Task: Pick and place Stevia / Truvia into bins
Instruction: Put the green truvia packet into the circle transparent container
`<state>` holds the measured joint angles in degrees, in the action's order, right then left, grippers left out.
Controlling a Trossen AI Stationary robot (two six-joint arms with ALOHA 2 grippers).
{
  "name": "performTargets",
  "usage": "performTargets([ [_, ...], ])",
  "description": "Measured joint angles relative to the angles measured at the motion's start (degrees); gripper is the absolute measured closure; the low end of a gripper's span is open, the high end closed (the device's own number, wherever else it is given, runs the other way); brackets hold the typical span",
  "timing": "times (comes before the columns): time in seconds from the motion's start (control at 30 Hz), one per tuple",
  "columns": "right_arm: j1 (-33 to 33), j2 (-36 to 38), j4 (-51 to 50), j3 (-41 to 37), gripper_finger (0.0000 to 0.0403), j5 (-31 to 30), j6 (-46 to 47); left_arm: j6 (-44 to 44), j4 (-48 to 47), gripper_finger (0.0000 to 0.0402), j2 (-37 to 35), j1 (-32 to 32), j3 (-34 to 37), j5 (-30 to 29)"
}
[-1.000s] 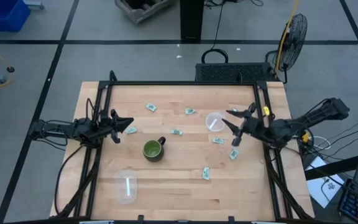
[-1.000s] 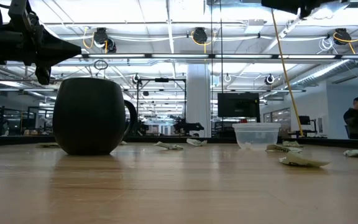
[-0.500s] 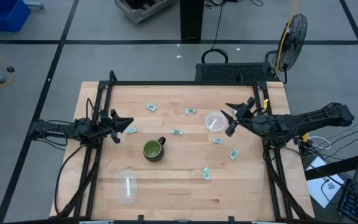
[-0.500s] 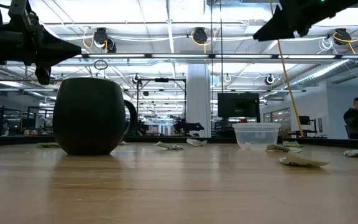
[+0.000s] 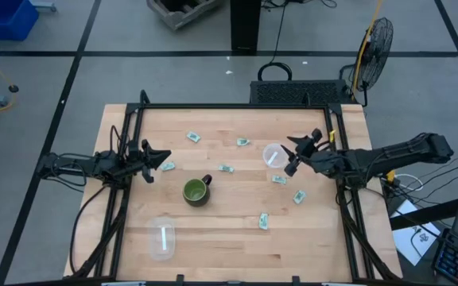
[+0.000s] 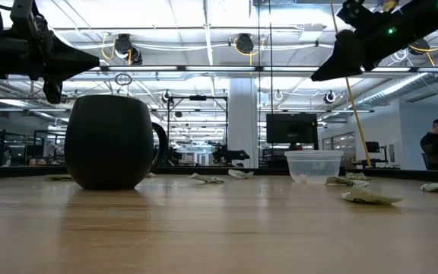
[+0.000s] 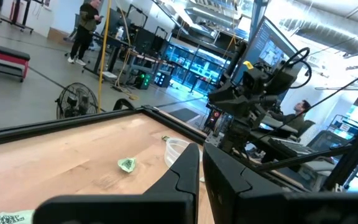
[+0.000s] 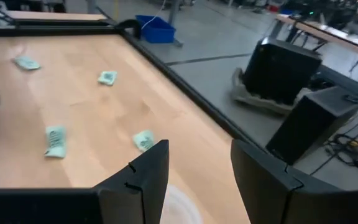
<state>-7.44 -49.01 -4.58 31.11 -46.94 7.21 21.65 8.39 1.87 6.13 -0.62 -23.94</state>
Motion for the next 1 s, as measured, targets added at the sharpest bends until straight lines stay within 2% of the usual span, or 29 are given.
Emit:
performTargets([
  [0.63,-0.02,0.02,0.04,0.00,0.0236,0.66,-0.46,-0.03,-0.01,0.0376,0.00,0.00,-0.01,0.00],
  [0.8,-0.02,0.02,0.04,0.00,0.0236,0.70,-0.40,-1.63,0.29,0.0376,-0.01,-0.07,0.01,-1.46],
  [1.0,-0.02,0.02,0.04,-0.02,0.0236,0.70,-0.64,0.41,1.74,0.0376,0.00,-0.12,-0.01,-2.09],
])
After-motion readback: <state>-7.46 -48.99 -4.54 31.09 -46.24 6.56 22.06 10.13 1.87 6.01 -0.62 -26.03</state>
